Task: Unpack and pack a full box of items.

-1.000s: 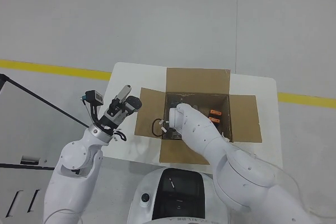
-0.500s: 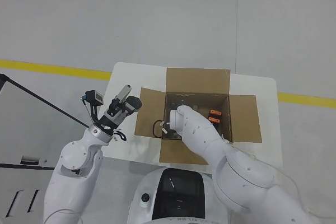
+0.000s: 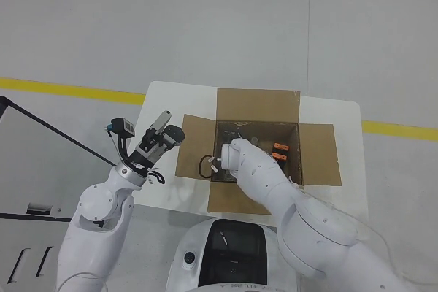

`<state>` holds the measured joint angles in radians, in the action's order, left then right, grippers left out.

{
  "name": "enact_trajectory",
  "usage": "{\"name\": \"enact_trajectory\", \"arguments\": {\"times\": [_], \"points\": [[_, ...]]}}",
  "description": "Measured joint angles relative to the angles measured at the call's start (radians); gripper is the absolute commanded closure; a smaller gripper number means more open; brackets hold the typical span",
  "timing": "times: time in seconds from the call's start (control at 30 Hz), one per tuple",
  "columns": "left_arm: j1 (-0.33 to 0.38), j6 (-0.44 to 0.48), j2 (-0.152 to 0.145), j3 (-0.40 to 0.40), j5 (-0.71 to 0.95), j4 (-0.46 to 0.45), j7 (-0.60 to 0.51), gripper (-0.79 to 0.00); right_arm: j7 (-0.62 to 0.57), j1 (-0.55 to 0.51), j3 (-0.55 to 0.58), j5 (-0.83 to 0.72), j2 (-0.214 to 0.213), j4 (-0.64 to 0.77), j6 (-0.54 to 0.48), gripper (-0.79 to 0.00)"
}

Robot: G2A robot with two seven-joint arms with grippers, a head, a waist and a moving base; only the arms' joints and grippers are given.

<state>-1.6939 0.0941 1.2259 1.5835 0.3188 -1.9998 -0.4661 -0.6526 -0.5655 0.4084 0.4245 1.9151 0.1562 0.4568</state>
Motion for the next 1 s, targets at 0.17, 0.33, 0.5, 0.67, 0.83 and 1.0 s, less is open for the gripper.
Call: {"name": "enact_trajectory", "arguments": {"times": [0.17,0.33,0.5,0.67,0.83,1.0], "points": [[0.000,0.000,0.000,0.000,0.000,0.000,0.000,-0.785,-0.013,-0.006,-0.001,0.019,0.003,0.001,0.001,-0.785],[0.000,0.000,0.000,0.000,0.000,0.000,0.000,-0.785,-0.015,-0.009,0.005,0.027,0.005,-0.003,-0.002,-0.785],[0.000,0.000,0.000,0.000,0.000,0.000,0.000,-0.785,-0.012,-0.010,0.014,0.031,0.005,-0.007,-0.005,-0.711],[0.000,0.000,0.000,0.000,0.000,0.000,0.000,-0.785,-0.008,-0.013,0.022,0.033,0.005,-0.006,-0.006,-0.603],[0.000,0.000,0.000,0.000,0.000,0.000,0.000,-0.785,-0.005,-0.017,0.033,0.029,0.004,-0.010,-0.016,-0.505],[0.000,0.000,0.000,0.000,0.000,0.000,0.000,-0.785,-0.005,-0.025,0.037,0.039,0.004,-0.010,-0.015,-0.379]]}}
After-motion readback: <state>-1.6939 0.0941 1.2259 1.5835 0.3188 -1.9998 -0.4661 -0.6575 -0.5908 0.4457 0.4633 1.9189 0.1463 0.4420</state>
